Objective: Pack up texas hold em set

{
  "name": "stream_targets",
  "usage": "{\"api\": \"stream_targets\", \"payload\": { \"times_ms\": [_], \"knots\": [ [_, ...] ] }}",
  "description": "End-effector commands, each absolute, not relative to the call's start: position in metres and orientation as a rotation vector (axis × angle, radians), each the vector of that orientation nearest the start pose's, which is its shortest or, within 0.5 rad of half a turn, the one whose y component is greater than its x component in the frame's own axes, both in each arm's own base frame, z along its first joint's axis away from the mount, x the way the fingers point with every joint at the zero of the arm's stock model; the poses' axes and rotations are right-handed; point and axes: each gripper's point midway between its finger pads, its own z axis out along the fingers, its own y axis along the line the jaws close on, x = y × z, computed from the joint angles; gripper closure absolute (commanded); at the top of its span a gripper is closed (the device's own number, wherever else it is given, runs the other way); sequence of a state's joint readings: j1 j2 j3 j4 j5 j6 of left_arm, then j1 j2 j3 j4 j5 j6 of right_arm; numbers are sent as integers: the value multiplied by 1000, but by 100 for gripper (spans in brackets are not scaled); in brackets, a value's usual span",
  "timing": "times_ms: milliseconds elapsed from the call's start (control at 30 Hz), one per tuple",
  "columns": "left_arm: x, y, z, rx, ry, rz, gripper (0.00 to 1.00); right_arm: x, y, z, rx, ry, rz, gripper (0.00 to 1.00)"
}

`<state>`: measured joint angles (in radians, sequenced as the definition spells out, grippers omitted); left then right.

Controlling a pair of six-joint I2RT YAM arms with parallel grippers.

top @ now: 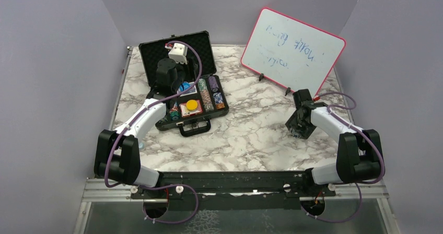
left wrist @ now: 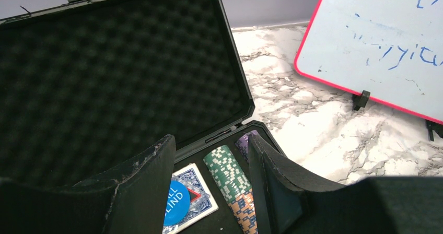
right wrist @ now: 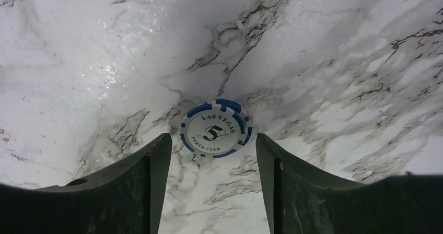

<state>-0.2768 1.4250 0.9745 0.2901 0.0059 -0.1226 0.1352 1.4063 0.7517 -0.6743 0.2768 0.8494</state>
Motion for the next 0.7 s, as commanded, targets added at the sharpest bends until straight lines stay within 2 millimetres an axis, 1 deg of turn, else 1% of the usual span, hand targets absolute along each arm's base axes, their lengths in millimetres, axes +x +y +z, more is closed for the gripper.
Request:
{"api": "stream_targets", "payload": {
  "times_ms": [0,167,367,467,567,667],
  "knots": [
    [447,-130,260,131,1691,-284,44,238,7,24,1076,2565,-214,35],
    [445,-129,260,141,1693,-275,44,238,8,22,1091,2566,-191,33],
    [442,-128,263,147,1692,-271,44,233,9,10,1109,2591,-156,34],
    [441,-128,266,152,1686,-267,44,233,9,0,1102,2602,-102,38],
    [438,-126,269,158,1678,-259,44,232,9,-7,1090,2625,-63,45],
    [435,-125,269,160,1675,-255,44,230,9,-11,1061,2657,-68,56]
  ]
}}
